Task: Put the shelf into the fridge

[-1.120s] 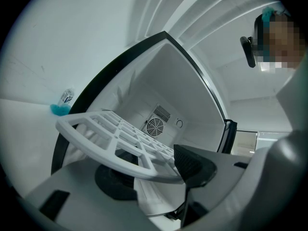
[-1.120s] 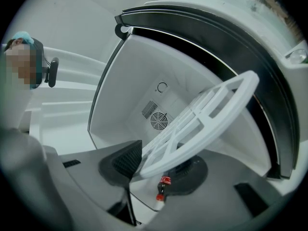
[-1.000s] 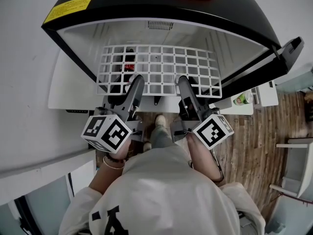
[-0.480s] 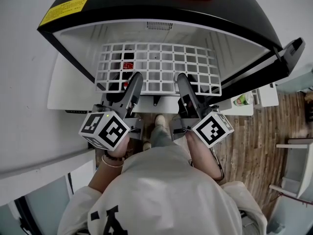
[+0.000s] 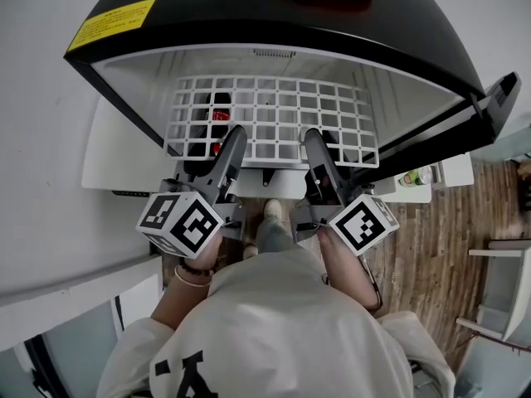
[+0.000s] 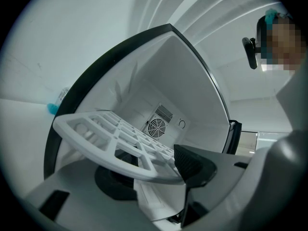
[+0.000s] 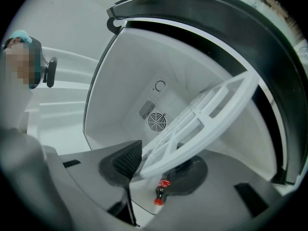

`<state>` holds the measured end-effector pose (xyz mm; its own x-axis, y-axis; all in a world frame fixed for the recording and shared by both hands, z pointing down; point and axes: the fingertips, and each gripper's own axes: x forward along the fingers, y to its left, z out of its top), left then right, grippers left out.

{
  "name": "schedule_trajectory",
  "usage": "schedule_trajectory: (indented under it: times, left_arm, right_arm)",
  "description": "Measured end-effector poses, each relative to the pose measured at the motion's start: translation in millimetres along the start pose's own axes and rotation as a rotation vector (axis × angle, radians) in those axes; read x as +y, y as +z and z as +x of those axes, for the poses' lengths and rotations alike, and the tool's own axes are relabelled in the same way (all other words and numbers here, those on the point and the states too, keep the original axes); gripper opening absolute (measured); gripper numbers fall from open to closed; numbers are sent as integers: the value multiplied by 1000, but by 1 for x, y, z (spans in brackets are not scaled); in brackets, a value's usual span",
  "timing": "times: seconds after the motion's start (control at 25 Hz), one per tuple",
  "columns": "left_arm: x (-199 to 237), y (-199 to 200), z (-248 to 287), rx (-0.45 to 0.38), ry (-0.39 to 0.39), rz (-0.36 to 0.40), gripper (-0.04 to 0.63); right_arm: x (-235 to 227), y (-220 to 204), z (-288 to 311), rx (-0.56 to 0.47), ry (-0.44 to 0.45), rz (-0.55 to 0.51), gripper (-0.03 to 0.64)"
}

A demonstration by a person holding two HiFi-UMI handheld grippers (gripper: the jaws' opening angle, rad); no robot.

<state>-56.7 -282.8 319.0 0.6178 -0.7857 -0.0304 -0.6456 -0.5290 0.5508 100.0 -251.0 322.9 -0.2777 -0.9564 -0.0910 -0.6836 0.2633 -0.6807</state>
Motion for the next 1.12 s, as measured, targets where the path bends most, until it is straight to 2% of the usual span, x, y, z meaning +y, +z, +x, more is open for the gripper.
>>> schedule_trajectory:
  times: [0.68, 0.88, 1.0, 1.12]
  left_arm:
    - [3, 3, 7, -6, 2, 0, 228]
    - [4, 4, 11, -1, 0, -3, 227]
    - [6, 5, 13, -3, 1, -4, 227]
    - [6, 5, 14, -3, 1, -4, 227]
  right_arm:
    - [-4, 2, 6, 4, -1, 10, 164]
    - [1, 4, 13, -3, 41, 5, 164]
    - [-5, 4, 12, 2, 7, 11, 164]
    - [0, 5, 16, -2, 43, 9, 164]
